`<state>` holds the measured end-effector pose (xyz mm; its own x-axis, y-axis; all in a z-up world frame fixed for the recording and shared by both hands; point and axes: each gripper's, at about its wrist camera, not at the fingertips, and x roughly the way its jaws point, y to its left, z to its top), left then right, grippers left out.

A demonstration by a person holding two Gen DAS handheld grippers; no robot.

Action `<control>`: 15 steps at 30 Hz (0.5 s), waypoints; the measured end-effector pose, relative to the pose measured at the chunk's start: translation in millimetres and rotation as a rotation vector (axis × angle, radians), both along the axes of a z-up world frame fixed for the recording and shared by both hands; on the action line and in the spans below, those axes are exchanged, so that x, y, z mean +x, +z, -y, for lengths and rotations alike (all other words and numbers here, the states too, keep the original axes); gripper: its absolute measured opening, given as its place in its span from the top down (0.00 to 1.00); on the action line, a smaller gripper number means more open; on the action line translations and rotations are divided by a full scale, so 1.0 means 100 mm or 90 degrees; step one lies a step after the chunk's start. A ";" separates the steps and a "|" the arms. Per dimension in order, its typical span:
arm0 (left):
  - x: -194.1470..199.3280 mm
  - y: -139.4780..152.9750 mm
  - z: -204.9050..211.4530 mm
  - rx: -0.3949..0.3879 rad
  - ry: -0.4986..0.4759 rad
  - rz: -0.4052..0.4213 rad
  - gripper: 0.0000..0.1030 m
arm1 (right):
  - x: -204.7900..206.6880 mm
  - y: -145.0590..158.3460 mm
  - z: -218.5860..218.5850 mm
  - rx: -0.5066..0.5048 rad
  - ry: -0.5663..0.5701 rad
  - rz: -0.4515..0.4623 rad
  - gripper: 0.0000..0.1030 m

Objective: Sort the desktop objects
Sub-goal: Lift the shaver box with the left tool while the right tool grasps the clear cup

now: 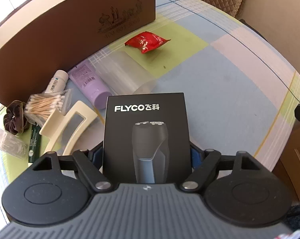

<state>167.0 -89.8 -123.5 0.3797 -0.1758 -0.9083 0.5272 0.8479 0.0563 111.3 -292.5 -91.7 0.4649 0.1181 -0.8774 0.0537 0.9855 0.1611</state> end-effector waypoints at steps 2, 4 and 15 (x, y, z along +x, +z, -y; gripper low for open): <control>-0.06 0.04 -0.05 0.000 0.008 0.011 0.26 | -0.02 0.00 -0.01 0.001 0.000 0.000 0.02; -0.11 0.11 -0.12 -0.002 0.019 0.021 0.26 | -0.02 -0.01 -0.03 0.004 0.004 0.000 0.02; -0.29 0.54 -0.88 -0.013 0.170 0.058 0.26 | 0.27 -0.09 -0.55 0.027 0.094 0.048 0.02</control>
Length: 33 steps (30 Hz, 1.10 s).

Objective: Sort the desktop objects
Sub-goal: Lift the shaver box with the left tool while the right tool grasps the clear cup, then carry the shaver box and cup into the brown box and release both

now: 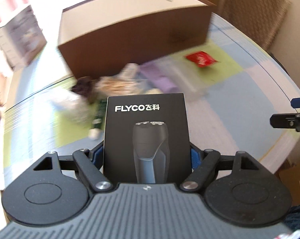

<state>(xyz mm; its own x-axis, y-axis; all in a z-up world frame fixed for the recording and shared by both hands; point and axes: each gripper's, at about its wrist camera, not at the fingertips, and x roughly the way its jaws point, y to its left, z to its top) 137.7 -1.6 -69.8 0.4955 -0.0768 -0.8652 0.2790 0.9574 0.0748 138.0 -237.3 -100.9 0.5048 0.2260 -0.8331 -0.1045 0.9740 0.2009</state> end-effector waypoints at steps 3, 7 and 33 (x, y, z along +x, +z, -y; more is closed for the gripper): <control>0.01 0.08 -0.22 0.001 0.050 0.008 0.26 | 0.17 -0.01 -0.23 0.007 0.039 0.025 0.02; 0.01 0.16 -0.52 0.003 0.101 0.022 0.26 | 0.41 -0.04 -0.51 -0.004 0.081 0.054 0.17; 0.37 0.24 -1.00 -0.002 0.165 0.028 0.26 | 1.33 -0.55 -1.29 -0.094 0.166 0.045 0.52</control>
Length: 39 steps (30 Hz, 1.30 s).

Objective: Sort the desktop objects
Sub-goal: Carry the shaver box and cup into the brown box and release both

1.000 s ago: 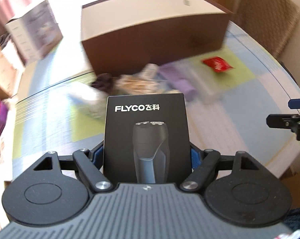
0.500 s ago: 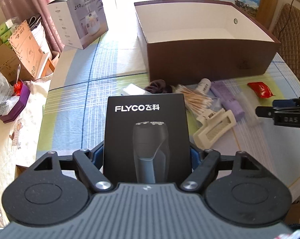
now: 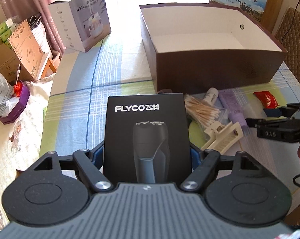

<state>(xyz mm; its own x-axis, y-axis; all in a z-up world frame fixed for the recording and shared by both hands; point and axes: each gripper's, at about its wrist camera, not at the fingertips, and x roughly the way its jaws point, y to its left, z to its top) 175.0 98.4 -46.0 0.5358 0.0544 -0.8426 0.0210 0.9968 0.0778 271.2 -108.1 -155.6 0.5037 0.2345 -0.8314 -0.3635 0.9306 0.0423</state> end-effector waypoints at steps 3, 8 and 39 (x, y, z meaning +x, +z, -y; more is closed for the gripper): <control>0.04 0.06 0.01 -0.003 -0.006 0.006 0.26 | -0.04 0.03 0.00 -0.009 0.008 -0.001 0.52; 0.13 0.23 0.06 -0.011 -0.022 0.028 0.26 | -0.10 0.25 0.13 0.033 -0.008 -0.011 0.52; 2.44 0.36 0.89 -0.041 -0.060 0.027 0.26 | 1.57 1.04 0.34 0.068 -0.028 0.038 0.52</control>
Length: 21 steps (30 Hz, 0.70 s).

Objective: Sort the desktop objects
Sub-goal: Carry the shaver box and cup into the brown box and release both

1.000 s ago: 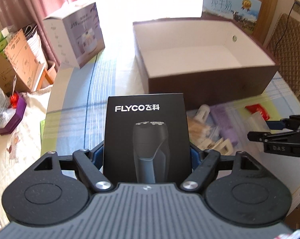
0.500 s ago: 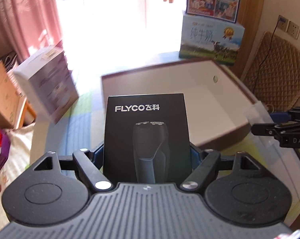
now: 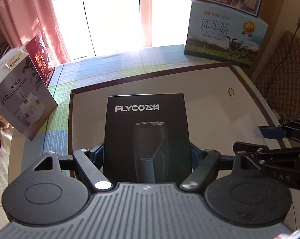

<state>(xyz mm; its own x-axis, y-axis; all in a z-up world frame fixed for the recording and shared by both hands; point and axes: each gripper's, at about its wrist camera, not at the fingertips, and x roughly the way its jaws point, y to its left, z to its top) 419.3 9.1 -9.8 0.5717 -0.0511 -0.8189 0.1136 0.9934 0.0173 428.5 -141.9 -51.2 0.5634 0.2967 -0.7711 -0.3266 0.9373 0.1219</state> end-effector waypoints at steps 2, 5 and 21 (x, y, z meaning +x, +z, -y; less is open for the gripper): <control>0.10 -0.14 -0.01 0.009 0.012 -0.020 0.26 | 0.09 -0.12 -0.03 -0.020 -0.001 -0.015 0.52; 0.23 -0.37 -0.03 0.018 0.035 -0.060 0.26 | 0.25 -0.31 -0.07 -0.047 0.000 -0.042 0.52; 0.43 -0.86 0.00 0.032 0.054 -0.152 0.25 | 0.50 -0.56 -0.10 -0.122 0.012 -0.081 0.52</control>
